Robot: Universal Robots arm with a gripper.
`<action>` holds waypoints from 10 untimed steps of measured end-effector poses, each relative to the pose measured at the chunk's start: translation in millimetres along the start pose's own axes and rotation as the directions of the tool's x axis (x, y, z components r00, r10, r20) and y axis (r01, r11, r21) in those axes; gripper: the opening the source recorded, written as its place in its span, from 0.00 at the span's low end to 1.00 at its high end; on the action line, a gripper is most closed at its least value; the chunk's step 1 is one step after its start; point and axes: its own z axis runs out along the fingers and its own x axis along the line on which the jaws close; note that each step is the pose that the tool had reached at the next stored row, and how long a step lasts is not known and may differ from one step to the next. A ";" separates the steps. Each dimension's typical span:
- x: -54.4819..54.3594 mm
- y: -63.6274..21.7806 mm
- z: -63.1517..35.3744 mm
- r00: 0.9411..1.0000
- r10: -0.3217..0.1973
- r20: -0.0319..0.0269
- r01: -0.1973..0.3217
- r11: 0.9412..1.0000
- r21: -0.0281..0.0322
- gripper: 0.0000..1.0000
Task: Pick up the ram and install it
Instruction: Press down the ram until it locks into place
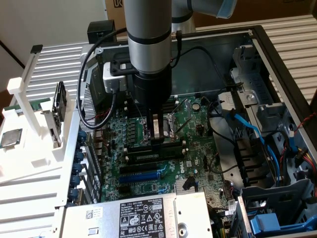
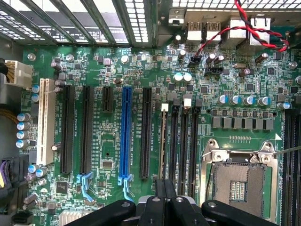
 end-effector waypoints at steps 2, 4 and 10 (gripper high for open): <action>0.0 0.2 -2.0 1.000 0.000 0.000 0.000 1.000 0.000 0.10; 0.2 0.2 -4.9 1.000 0.000 0.000 0.000 1.000 0.000 0.10; 0.6 0.4 -14.3 1.000 -0.001 0.000 0.001 1.000 0.000 0.10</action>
